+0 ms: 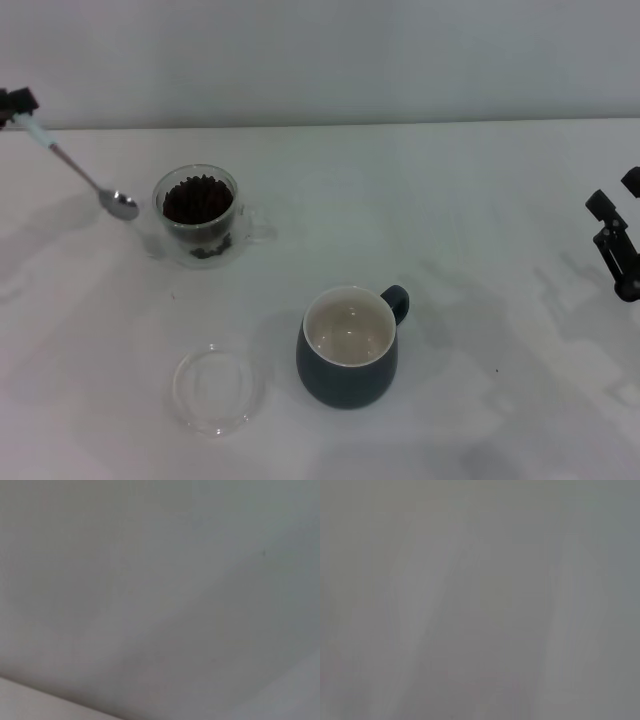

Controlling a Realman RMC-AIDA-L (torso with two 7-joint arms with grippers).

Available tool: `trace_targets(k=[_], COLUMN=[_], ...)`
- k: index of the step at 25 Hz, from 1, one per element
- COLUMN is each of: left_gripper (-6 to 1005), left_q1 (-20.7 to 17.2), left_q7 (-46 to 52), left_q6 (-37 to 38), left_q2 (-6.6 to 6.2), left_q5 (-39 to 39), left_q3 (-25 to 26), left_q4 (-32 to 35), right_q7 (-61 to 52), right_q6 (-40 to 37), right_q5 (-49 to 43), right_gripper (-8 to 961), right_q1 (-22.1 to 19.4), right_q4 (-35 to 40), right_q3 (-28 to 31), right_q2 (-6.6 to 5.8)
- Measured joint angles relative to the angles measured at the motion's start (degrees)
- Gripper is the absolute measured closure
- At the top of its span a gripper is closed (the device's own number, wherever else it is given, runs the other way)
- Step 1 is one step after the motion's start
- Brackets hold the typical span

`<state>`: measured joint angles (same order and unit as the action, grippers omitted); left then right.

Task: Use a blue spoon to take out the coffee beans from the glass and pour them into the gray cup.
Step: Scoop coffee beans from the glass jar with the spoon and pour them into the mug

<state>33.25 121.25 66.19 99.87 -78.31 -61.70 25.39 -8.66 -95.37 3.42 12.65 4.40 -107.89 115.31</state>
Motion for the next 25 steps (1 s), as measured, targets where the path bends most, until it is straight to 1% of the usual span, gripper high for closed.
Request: trace_targets(k=[3, 5, 8, 11, 17, 25], left_gripper=[868, 868, 867, 867, 868, 868], left_q1=[1.8, 2.7, 3.3, 3.7, 4.1, 3.7], left_q7=[0.1, 0.2, -0.2, -0.7, -0.5, -0.6], left_q6=[-2.3, -3.5, -4.8, -5.4, -5.4, -4.9], left_q2=[0.37, 0.93, 1.93, 2.39, 2.43, 2.53], left_q5=[-3.2, -5.9, -7.7, -8.3, -8.0, -8.1], left_q3=[0.0, 0.0, 0.0, 0.0, 0.2, 4.2], left_q4=[-0.2, -0.2, 0.2, 0.5, 1.9, 3.1], right_q7=[-0.8, -1.2, -1.5, -1.9, -1.9, -2.0], right_q6=[0.4, 0.6, 0.8, 0.9, 1.4, 2.6], right_q5=[0.0, 0.0, 0.0, 0.0, 0.0, 0.0], right_gripper=[560, 560, 560, 560, 560, 560], right_q1=[0.0, 0.0, 0.0, 0.0, 0.0, 0.0], right_q4=[0.0, 0.1, 0.2, 0.3, 0.7, 0.9], right_q3=[-0.3, -0.4, -0.7, -1.0, -1.1, -1.1], right_q2=[0.0, 0.0, 0.04, 0.07, 0.09, 0.09])
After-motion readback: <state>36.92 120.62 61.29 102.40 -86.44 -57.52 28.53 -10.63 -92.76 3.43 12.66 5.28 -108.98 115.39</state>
